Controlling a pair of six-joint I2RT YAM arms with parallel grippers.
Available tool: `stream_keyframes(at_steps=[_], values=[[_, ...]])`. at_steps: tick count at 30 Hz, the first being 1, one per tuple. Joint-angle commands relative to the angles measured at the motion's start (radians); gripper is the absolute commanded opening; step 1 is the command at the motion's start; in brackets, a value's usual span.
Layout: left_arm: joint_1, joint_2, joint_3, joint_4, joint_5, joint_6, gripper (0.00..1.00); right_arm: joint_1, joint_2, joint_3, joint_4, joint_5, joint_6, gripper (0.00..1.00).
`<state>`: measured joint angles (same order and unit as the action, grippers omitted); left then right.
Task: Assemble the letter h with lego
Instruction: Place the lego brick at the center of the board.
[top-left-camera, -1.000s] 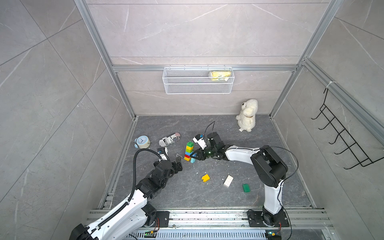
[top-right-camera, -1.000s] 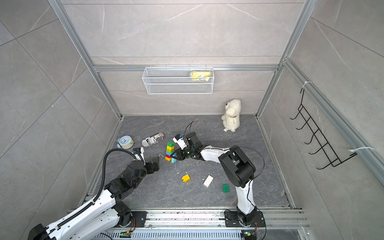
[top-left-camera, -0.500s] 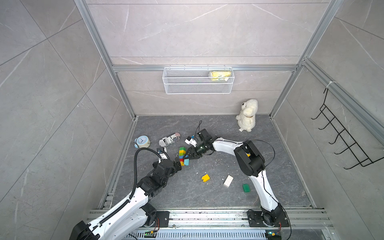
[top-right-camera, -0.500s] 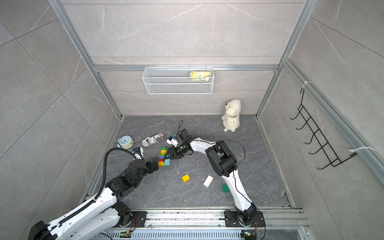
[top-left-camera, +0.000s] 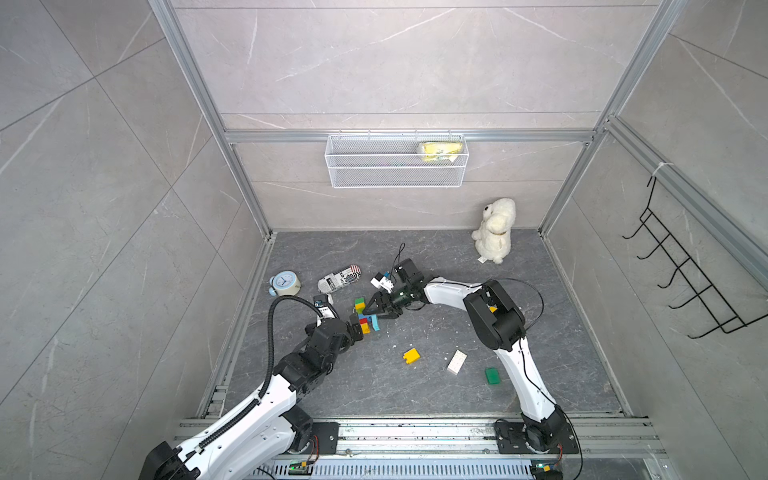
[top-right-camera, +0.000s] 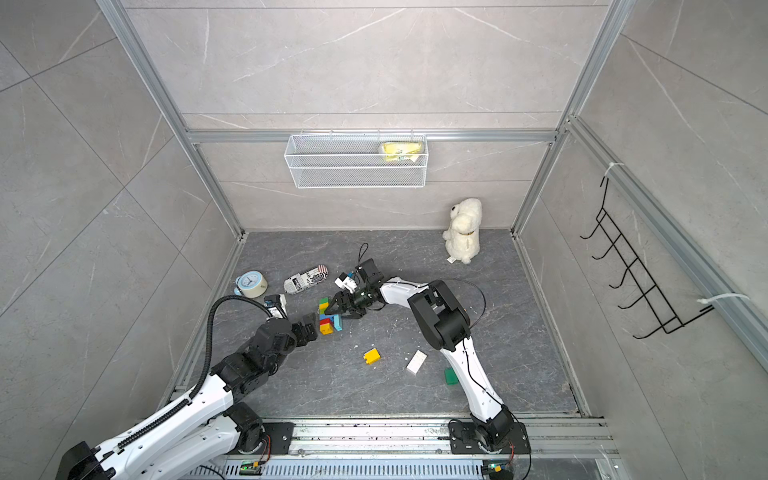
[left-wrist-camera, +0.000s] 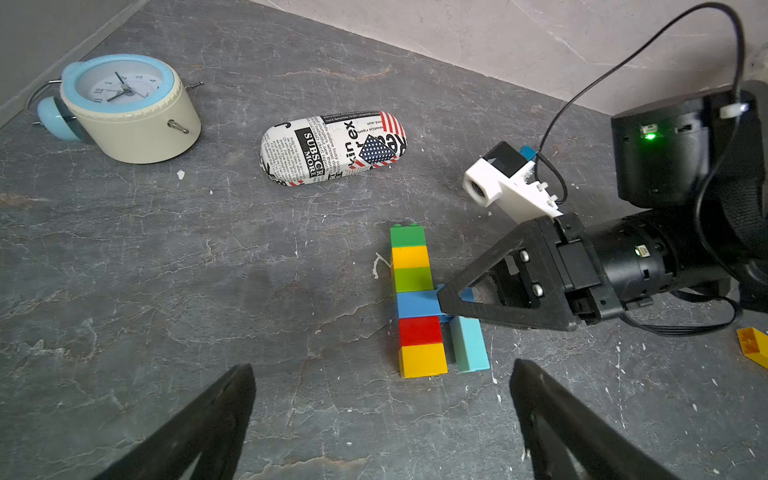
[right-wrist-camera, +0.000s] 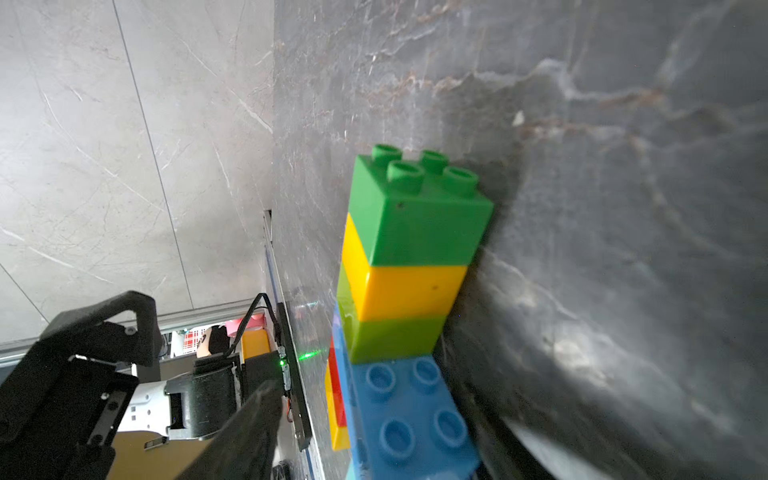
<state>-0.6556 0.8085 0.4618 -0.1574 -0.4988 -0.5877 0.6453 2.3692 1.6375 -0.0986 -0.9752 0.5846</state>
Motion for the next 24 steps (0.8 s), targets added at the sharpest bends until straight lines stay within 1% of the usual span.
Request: stream_keyframes(at_steps=[1, 4, 6, 9, 11, 12, 14, 17, 19, 22, 23, 24], values=[[0.005, 0.001, 0.040, -0.002, -0.026, -0.011, 1.00, 0.015, -0.051, -0.108, 0.104, 0.139, 0.088, 0.72], [0.005, 0.001, 0.041, -0.005, -0.029, -0.014, 1.00, 0.029, -0.106, -0.176, 0.118, 0.249, 0.088, 0.74], [0.006, 0.000, 0.041, -0.011, -0.037, -0.017, 1.00, 0.041, -0.136, -0.193, 0.078, 0.338, 0.048, 0.79], [0.006, -0.003, 0.044, -0.022, -0.049, -0.021, 1.00, 0.048, -0.168, -0.208, 0.036, 0.444, 0.021, 0.81], [0.007, -0.003, 0.049, -0.041, -0.069, -0.028, 1.00, 0.061, -0.203, -0.216, -0.004, 0.548, -0.012, 0.96], [0.007, -0.002, 0.052, -0.053, -0.081, -0.032, 1.00, 0.076, -0.220, -0.217, -0.026, 0.605, -0.039, 0.98], [0.007, 0.001, 0.060, -0.074, -0.101, -0.041, 1.00, 0.095, -0.242, -0.223, -0.036, 0.665, -0.056, 0.99], [0.006, 0.004, 0.065, -0.082, -0.108, -0.047, 1.00, 0.100, -0.291, -0.287, 0.025, 0.747, -0.026, 0.99], [0.007, 0.004, 0.065, -0.087, -0.111, -0.051, 1.00, 0.103, -0.350, -0.352, 0.073, 0.833, -0.019, 0.99], [0.005, 0.001, 0.065, -0.091, -0.110, -0.054, 1.00, 0.101, -0.498, -0.483, 0.150, 0.979, -0.019, 1.00], [0.007, 0.001, 0.065, -0.090, -0.107, -0.053, 1.00, 0.099, -0.560, -0.530, 0.155, 1.029, -0.030, 1.00], [0.006, 0.003, 0.065, -0.090, -0.103, -0.053, 1.00, 0.099, -0.620, -0.565, 0.119, 1.094, -0.030, 1.00]])
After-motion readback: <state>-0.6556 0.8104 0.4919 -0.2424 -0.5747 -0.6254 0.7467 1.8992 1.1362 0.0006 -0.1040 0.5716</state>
